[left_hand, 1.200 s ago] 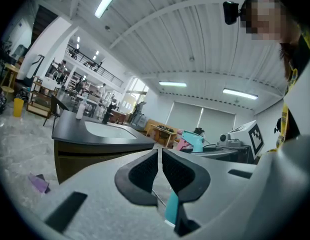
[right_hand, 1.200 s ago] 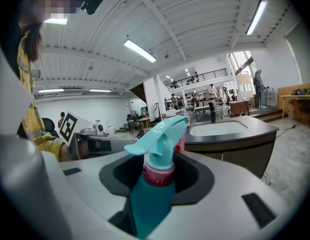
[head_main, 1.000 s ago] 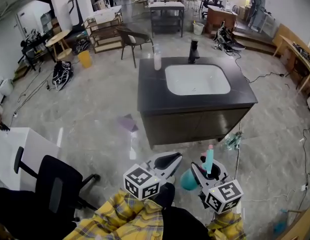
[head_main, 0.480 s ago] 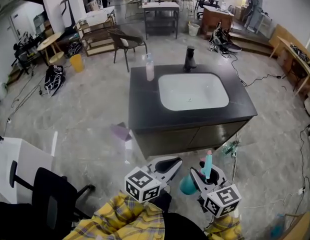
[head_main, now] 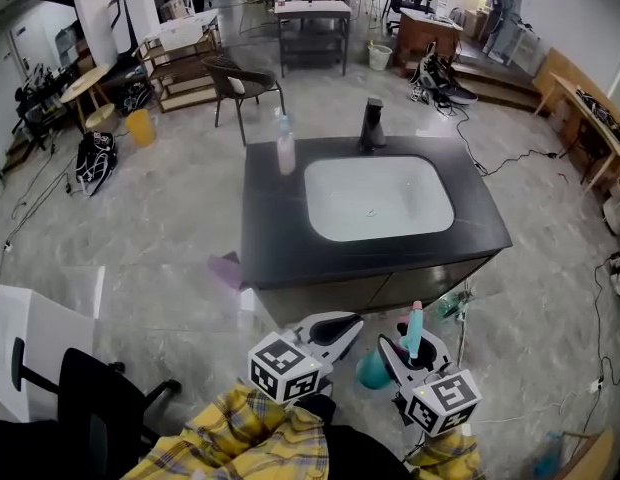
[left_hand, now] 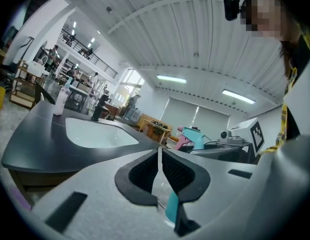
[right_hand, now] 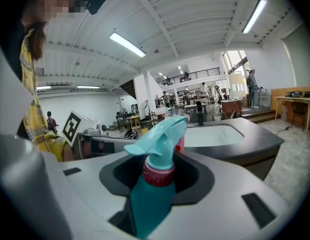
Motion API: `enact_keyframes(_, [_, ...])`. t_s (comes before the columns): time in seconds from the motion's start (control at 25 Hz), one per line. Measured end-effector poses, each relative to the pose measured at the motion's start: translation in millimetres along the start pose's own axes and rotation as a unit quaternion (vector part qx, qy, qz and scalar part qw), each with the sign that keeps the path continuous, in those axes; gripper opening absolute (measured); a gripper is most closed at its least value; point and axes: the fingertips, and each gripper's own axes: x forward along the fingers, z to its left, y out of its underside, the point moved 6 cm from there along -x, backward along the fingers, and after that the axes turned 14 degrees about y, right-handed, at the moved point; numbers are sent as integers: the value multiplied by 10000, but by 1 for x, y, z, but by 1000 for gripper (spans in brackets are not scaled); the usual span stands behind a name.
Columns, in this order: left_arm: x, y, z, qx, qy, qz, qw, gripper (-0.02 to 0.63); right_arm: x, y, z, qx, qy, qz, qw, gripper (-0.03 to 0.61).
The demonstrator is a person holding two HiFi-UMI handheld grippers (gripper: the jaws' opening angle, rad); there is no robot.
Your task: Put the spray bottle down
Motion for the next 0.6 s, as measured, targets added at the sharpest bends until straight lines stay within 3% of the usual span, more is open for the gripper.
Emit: enact_keyframes(0.6, [19,-40,76,10,6,58,10000,29,89,-42,-19,-72,-197,-2,9998,152])
